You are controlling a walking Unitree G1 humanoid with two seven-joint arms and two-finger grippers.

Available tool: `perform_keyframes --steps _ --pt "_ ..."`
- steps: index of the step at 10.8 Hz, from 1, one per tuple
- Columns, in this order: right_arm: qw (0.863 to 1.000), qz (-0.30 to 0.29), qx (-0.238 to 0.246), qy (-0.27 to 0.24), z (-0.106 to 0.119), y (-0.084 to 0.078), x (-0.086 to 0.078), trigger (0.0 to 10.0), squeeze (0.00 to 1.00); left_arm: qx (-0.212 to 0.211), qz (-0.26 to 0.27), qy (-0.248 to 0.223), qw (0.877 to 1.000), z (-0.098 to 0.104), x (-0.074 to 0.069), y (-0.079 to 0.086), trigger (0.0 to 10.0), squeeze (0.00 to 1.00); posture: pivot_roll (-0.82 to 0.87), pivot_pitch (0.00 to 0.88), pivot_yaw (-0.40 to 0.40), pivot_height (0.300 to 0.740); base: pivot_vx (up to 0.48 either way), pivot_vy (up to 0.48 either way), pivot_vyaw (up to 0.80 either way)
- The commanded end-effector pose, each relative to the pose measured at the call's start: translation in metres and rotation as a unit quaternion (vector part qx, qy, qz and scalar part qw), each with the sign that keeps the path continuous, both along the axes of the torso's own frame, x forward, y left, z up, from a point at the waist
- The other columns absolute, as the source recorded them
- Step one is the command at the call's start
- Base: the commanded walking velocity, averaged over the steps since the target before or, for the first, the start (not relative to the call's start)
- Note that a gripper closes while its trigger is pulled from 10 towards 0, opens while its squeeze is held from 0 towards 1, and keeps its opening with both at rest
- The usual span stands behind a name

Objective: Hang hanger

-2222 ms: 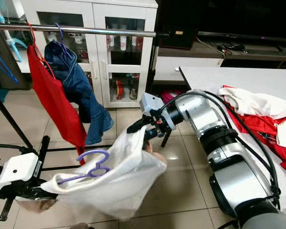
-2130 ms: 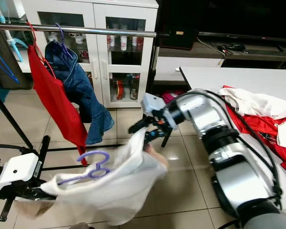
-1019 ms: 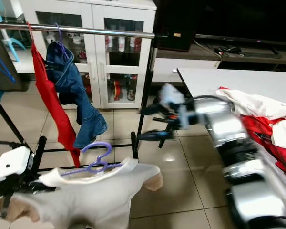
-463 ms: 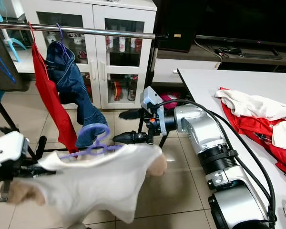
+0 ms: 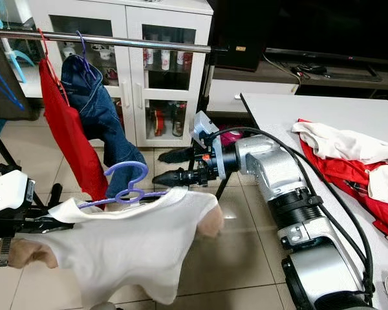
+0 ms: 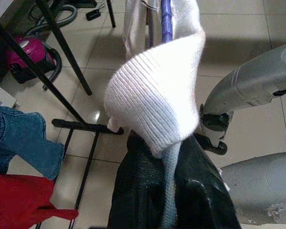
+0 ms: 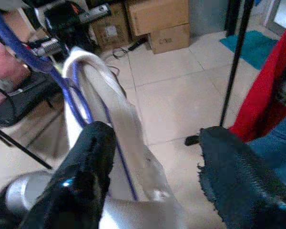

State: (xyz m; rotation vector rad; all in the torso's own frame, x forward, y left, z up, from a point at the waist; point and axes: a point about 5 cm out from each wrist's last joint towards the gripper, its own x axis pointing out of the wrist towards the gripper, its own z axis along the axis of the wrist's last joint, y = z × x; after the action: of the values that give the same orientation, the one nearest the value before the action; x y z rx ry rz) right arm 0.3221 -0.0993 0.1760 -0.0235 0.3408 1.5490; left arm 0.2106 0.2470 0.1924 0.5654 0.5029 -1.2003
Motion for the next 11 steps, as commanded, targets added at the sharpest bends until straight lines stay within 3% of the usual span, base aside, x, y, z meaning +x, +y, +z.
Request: perform_keyframes --steps 1,3,4,5,6,11 --pt "1.000 0.009 0.011 -0.005 0.010 -0.001 0.001 0.0 0.00 -0.003 -0.016 -0.017 1.000 0.009 0.001 -0.005 0.0 0.00 0.03 0.000 -0.097 0.740 0.000 0.000 0.00" --pt "1.000 0.027 -0.001 -0.001 0.008 0.000 -0.003 0.0 0.00 -0.002 -0.018 -0.020 1.000 0.010 0.004 -0.006 0.0 0.00 0.03 0.000 -0.099 0.740 0.000 0.000 0.00" --pt "0.999 0.036 -0.022 -0.018 0.004 0.001 -0.004 3.1 0.00 -0.001 -0.019 -0.021 1.000 0.010 0.004 -0.006 0.0 0.00 0.03 0.000 -0.100 0.740 0.000 0.000 0.00" --pt "0.998 0.035 -0.032 -0.028 0.002 0.002 -0.004 4.6 0.00 -0.001 -0.019 -0.021 1.000 0.010 0.004 -0.007 0.0 0.00 0.03 0.000 -0.099 0.740 0.000 0.000 0.00" --pt "0.999 0.028 -0.031 -0.034 0.002 0.004 -0.002 10.0 0.00 -0.001 -0.020 -0.021 1.000 0.010 0.005 -0.007 0.0 0.00 0.03 0.000 -0.098 0.740 0.000 0.000 0.00" --pt "0.995 0.036 -0.037 -0.083 0.003 0.023 -0.002 10.0 0.00 -0.008 -0.026 -0.025 0.999 0.013 0.009 -0.011 0.0 0.00 0.03 0.000 -0.092 0.740 0.000 0.000 0.00"
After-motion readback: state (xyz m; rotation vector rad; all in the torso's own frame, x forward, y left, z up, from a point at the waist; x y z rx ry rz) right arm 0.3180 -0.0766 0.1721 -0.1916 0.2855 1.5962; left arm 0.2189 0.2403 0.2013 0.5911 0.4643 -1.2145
